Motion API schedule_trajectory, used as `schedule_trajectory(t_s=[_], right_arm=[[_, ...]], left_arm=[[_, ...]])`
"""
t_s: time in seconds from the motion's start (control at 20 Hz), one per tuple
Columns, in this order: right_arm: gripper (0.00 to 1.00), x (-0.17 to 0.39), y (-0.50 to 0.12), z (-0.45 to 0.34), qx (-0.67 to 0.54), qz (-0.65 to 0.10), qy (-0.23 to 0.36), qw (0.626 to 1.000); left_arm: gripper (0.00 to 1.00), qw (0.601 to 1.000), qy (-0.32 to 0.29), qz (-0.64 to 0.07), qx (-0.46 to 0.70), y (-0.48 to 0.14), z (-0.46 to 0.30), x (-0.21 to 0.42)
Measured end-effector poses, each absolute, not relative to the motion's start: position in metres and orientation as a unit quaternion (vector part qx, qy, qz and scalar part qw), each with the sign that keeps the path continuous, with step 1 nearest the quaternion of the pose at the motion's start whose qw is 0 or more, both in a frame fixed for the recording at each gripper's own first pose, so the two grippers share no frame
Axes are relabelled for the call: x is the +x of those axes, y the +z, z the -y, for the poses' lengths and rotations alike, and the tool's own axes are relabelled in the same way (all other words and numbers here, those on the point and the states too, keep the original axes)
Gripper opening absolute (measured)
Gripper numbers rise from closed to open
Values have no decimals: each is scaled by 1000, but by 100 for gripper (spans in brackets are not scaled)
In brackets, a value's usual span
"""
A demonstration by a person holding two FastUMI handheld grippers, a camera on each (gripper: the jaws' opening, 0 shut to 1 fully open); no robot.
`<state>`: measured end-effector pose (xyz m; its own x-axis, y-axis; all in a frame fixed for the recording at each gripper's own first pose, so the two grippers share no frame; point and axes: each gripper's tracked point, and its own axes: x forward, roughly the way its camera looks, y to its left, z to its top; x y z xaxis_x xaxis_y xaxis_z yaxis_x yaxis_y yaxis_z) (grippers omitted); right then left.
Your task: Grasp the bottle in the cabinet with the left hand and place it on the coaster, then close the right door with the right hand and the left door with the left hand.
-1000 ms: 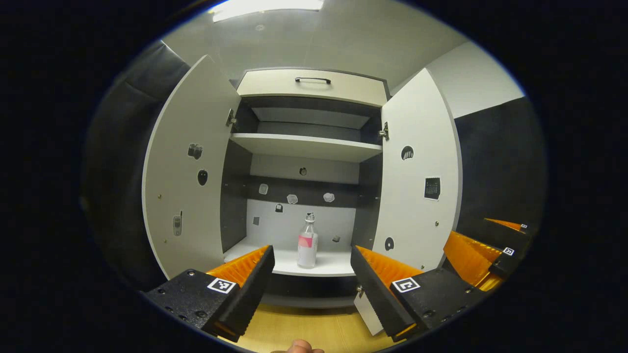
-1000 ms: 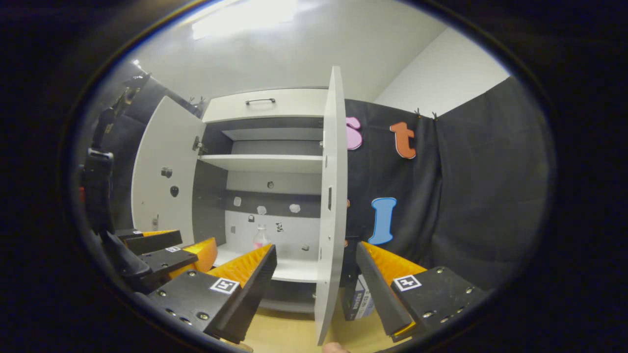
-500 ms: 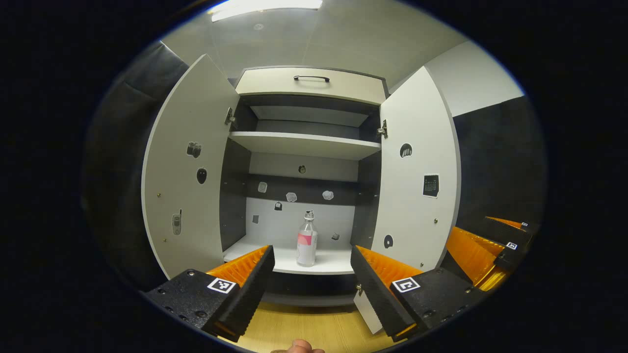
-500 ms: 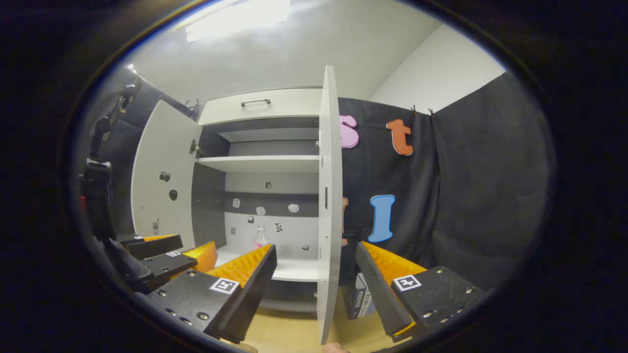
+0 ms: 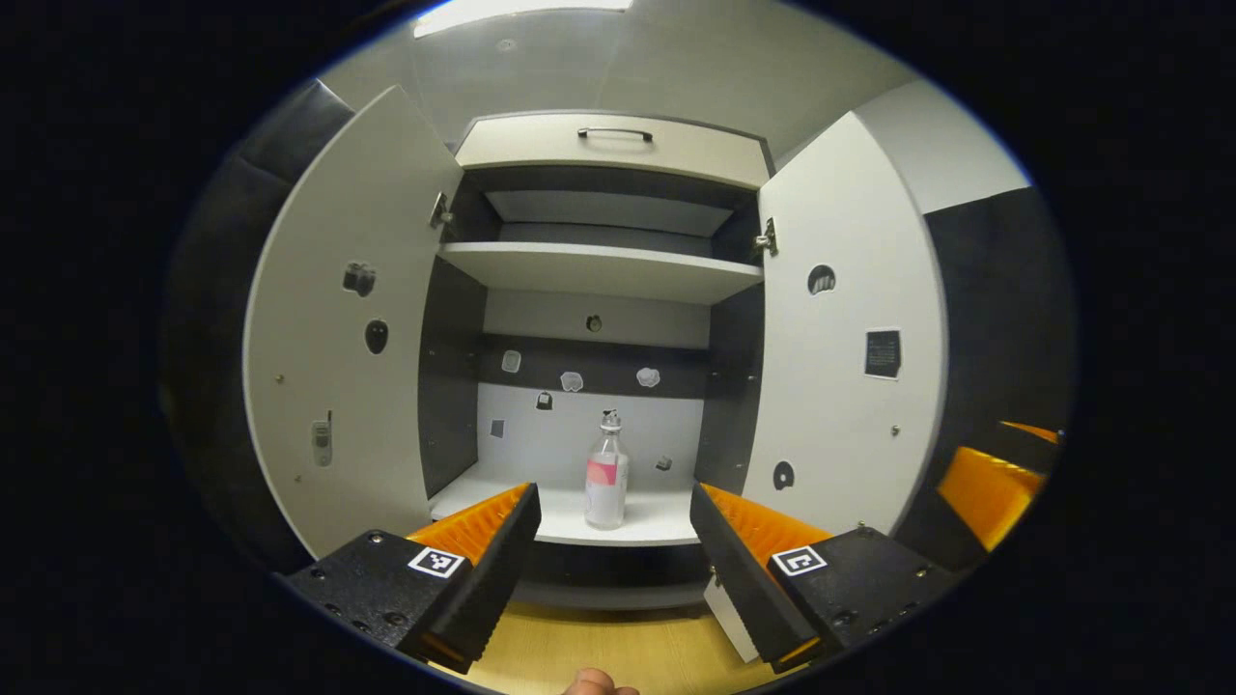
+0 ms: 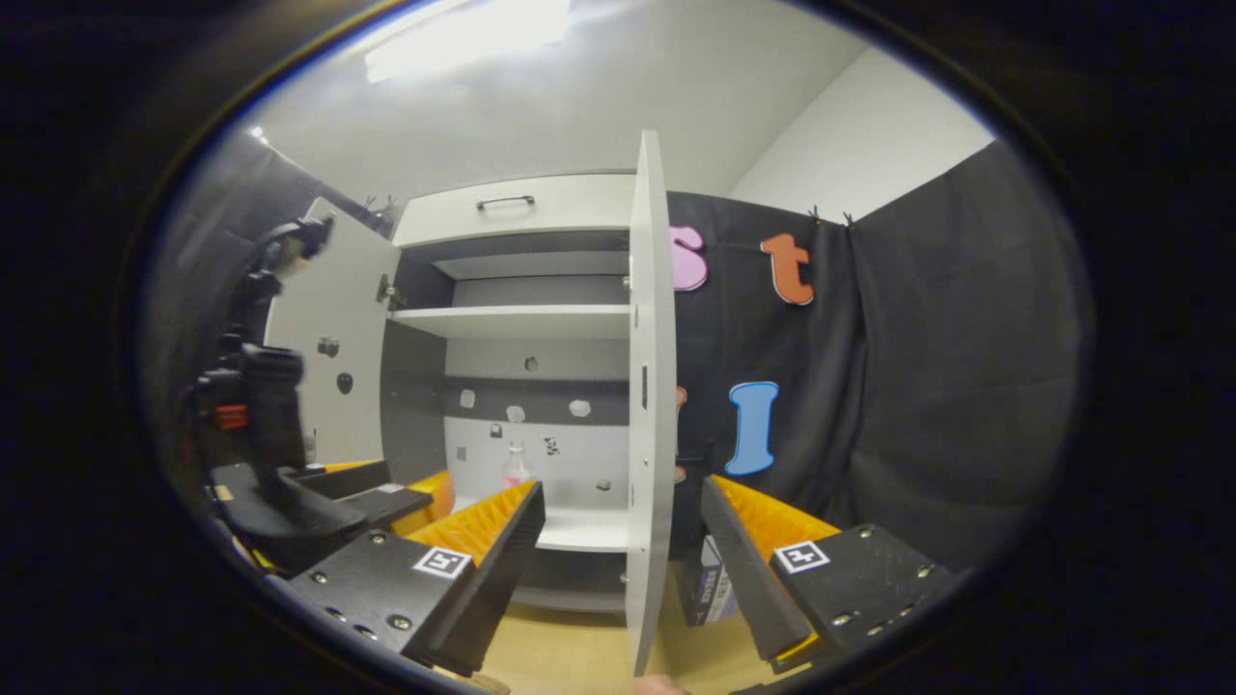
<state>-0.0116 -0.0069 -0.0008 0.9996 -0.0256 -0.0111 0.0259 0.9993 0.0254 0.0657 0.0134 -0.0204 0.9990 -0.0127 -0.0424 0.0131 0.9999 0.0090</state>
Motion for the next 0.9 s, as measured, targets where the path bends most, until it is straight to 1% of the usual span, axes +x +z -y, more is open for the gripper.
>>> schedule_trajectory(t_s=[0.05,0.1,0.2,0.25,0.3,0.5,0.65,0.7,0.8,0.85,0.9], right_arm=[[95,-14,0,12,11,-4,-22,1000],[98,-17,-1,18,9,-4,-32,999],[98,-20,-2,32,4,-5,-55,998],[95,-22,-2,38,3,-5,-67,998],[98,-23,-2,45,2,-5,-79,997],[98,-24,-8,69,-9,-11,-123,992],[98,-18,-11,80,-16,-15,-148,989],[95,-17,-13,83,-18,-16,-154,988],[95,-12,-14,84,-21,-17,-160,987],[98,-7,-15,84,-23,-19,-160,987],[96,-5,-17,83,-25,-21,-159,987]], left_arm=[[100,1000,-4,-27,5,-26,-16,83],[100,999,0,-33,6,-32,-20,102],[100,999,2,-44,2,-46,-24,143],[100,999,6,-53,3,-56,-27,161],[100,998,11,-61,8,-65,-31,180],[100,996,15,-91,22,-96,-32,245],[100,995,17,-100,24,-109,-32,278],[100,994,18,-103,25,-112,-32,287],[100,993,17,-110,25,-120,-32,301],[100,992,17,-119,26,-126,-33,307],[100,992,16,-126,24,-130,-34,310]])
